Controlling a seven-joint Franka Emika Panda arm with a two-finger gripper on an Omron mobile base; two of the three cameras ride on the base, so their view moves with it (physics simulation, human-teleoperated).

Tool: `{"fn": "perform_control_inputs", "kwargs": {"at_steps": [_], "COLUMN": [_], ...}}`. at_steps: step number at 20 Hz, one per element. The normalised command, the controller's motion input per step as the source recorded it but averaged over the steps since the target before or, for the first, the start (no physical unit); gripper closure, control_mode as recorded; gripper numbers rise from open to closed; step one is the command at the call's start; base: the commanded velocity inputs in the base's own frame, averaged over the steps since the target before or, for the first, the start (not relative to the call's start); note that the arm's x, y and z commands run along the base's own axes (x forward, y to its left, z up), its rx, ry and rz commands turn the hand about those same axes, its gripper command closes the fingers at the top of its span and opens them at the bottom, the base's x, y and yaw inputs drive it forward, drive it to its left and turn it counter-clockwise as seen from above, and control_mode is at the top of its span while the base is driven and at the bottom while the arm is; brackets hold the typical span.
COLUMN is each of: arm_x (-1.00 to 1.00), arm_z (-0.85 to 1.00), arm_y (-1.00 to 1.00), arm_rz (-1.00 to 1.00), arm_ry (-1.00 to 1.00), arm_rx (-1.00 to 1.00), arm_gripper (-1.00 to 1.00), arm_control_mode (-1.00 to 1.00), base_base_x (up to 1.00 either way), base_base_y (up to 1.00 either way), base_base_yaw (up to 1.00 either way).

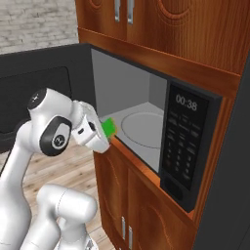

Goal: Place the sponge inside the microwave to prepare for sanitizing.

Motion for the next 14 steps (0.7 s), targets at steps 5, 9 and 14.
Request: {"fn": "perform_control_inputs", "kwargs": {"at_steps": [5, 9, 14], "arm_x": [0.45, 0.57, 0.62], "arm_z": [0.09, 0.0, -0.07], "arm_y": [-0.3, -0.26, -0.25], "arm_rz": [0.01, 0.0, 0.0], "arm_ry": [0.09, 0.08, 0.01], "arm_rx": [-0.01, 0.0, 0.0], "arm_gripper": [1.0, 1.0, 1.0], "arm_control_mode": [-1.0, -1.0, -1.0], "base_base_x": [0.0, 0.0, 0.0], "base_base_y": [0.0, 0.0, 0.0], "base_base_yaw": [0.0, 0.0, 0.0]}}
